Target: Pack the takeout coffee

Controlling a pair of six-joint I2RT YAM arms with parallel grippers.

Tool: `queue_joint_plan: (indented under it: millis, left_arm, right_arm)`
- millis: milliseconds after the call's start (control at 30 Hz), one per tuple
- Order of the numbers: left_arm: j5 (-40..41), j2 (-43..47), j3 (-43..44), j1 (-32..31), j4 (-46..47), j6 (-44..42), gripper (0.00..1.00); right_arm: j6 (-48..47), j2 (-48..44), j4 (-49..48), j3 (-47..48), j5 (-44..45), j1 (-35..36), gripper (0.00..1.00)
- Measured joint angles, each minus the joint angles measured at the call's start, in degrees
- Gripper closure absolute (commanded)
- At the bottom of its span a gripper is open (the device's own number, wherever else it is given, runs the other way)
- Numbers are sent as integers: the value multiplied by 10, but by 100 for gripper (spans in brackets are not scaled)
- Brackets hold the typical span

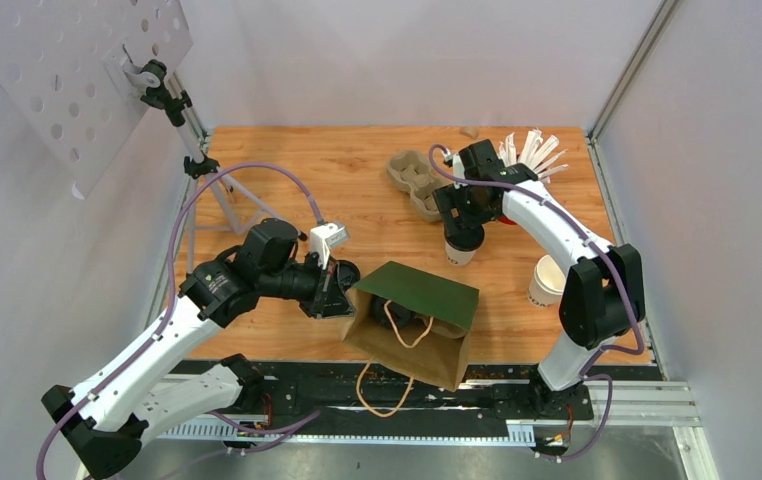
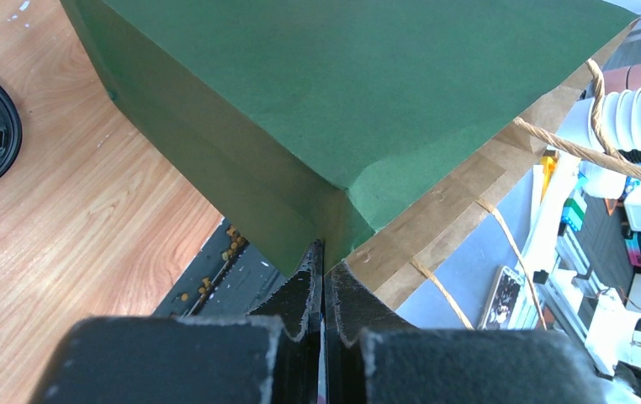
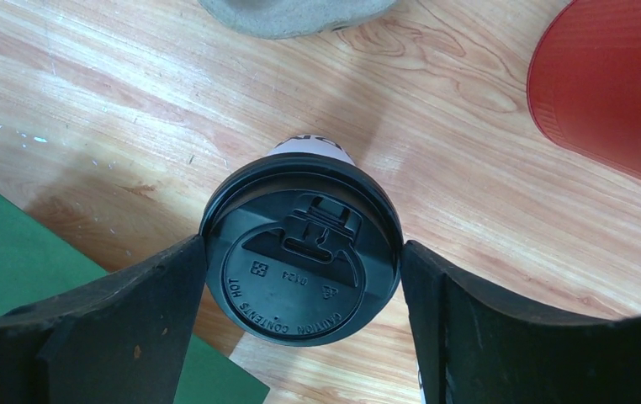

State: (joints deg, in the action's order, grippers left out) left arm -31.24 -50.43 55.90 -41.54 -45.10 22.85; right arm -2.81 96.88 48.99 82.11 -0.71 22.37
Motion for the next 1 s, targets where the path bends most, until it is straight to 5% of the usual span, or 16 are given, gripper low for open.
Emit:
queue_joint_plan:
  millis: [500, 733, 1000]
  left_arm:
    - [1, -15, 29, 0, 3, 4, 100]
    - [14, -45, 57, 0, -9, 4, 100]
    - [22, -63, 69, 0, -12, 4, 100]
  right_arm:
    - [-3, -11, 30, 4, 11, 0, 32]
    - [-15, -46, 101, 104, 12, 3, 33]
    - [-34, -172, 103, 117, 3, 21, 18]
